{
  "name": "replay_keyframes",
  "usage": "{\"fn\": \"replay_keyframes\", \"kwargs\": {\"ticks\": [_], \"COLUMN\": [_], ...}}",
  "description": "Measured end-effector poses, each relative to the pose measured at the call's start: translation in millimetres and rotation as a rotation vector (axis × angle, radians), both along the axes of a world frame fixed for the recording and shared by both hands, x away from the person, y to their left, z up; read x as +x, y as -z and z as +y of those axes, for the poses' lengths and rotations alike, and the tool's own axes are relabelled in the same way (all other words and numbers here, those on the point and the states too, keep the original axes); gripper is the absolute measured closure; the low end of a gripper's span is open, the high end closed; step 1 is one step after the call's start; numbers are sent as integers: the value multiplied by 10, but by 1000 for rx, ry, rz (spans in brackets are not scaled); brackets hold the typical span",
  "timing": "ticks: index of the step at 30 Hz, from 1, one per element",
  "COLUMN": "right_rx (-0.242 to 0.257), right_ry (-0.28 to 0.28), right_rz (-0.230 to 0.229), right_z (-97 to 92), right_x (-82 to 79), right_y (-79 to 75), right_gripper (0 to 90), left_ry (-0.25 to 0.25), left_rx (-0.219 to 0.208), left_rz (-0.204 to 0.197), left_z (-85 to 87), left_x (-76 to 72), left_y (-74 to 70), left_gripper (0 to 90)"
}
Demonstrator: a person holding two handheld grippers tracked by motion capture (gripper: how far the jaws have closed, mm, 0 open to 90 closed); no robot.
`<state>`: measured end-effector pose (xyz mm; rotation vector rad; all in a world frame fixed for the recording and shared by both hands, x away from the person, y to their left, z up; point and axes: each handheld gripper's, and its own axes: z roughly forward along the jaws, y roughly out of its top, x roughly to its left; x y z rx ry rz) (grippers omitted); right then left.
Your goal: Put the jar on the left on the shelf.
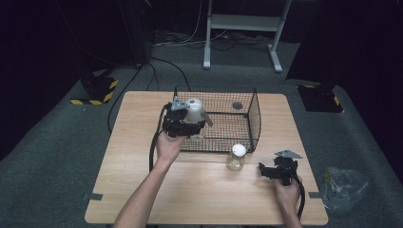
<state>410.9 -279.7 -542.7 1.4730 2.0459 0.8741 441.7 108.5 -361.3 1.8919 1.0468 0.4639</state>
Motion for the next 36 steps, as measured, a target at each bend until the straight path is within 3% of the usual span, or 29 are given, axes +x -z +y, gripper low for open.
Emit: {"fn": "replay_keyframes", "kwargs": {"ticks": [8, 16, 36], "right_rx": [0, -1, -2], "right_ry": [0, 0, 0], "right_rz": [-1, -1, -2], "right_z": [0, 0, 1], "right_x": [0, 0, 0], "right_y": [0, 0, 0], "right_gripper": [39, 39, 39], "left_ry": [-20, -58, -50], "left_rx": [37, 80, 125], "left_rz": [-2, 8, 27], "left_z": [-61, -58, -195], "left_x": [153, 300, 382], "left_y": [21, 151, 426], "left_gripper": [300, 300, 299]}}
